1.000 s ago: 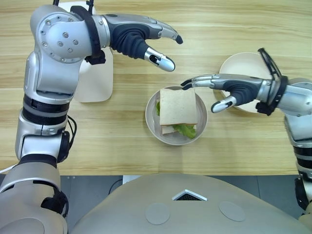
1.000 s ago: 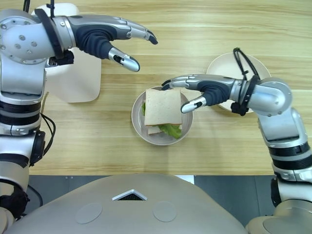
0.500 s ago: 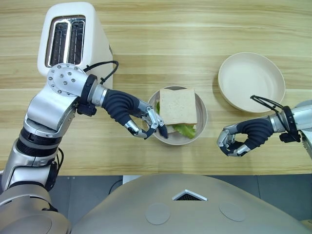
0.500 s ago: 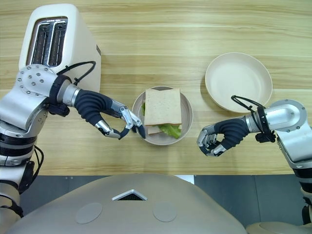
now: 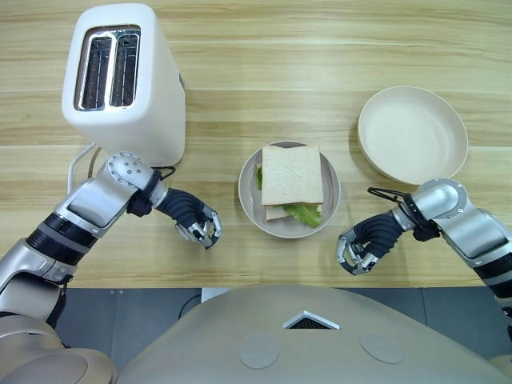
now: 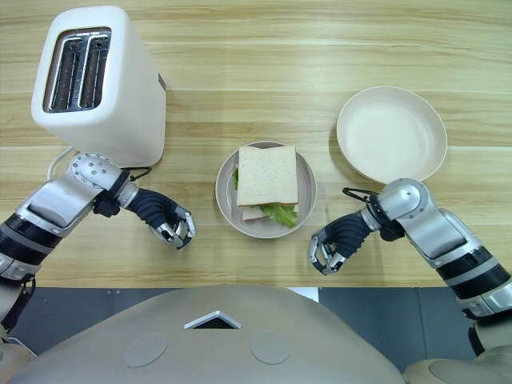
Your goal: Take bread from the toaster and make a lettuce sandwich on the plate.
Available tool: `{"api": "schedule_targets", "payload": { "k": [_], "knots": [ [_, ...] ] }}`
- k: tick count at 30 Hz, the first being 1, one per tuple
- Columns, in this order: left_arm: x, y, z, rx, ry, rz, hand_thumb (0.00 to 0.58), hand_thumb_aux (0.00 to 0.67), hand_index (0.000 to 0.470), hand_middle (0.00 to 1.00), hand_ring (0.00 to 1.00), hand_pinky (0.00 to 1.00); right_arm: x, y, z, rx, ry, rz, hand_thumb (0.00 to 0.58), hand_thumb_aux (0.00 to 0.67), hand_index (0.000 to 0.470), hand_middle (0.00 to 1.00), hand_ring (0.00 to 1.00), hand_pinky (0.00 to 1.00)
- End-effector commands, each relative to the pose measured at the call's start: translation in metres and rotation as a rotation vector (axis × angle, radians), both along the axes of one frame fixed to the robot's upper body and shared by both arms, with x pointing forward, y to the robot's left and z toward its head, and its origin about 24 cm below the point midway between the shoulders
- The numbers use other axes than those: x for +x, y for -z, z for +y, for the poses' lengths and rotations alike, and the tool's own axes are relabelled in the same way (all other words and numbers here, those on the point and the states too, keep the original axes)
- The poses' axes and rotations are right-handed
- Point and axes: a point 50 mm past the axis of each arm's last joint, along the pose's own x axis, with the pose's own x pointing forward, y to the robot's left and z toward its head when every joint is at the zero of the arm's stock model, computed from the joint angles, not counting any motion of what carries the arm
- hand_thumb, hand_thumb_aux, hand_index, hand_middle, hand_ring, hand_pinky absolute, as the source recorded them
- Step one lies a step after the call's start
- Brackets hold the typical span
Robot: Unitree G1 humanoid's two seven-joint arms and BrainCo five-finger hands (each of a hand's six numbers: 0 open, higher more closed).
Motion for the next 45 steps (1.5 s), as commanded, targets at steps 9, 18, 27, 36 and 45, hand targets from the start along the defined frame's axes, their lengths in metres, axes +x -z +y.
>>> {"api": "schedule_targets", "payload": {
  "k": [9, 18, 27, 36, 45],
  "knots": [
    [0.012, 0.013, -0.042, 0.126, 0.358, -0.072, 0.58, 0.67, 0.47, 1.0, 1.0, 1.0, 0.015, 0.008, 0.044, -0.012, -0.083, -0.085, 0.58, 0.67, 0.47, 0.91, 0.91, 0.91],
    [0.045, 0.019, -0.07, 0.129, 0.365, -0.072, 0.58, 0.67, 0.47, 1.0, 1.0, 1.0, 0.044, 0.011, 0.062, -0.012, -0.003, -0.243, 0.58, 0.67, 0.47, 0.85, 0.85, 0.85],
    [0.156, -0.033, -0.077, 0.25, 0.067, -0.719, 0.58, 0.67, 0.47, 1.0, 1.0, 1.0, 0.16, -0.021, 0.05, -0.047, 0.408, -0.868, 0.58, 0.67, 0.47, 0.78, 0.78, 0.78],
    [0.128, -0.097, -0.094, -0.121, 0.045, -1.033, 0.58, 0.67, 0.47, 1.0, 1.0, 1.0, 0.137, -0.061, 0.013, 0.111, 0.453, -1.025, 0.58, 0.67, 0.47, 0.0, 0.0, 0.0],
    [0.061, -0.128, -0.091, -0.944, -0.175, -0.698, 0.0, 0.0, 0.0, 0.0, 0.0, 0.0, 0.078, -0.153, -0.052, 0.584, 0.552, -0.92, 0.0, 0.0, 0.0, 0.0, 0.0, 0.0]
  ]
}}
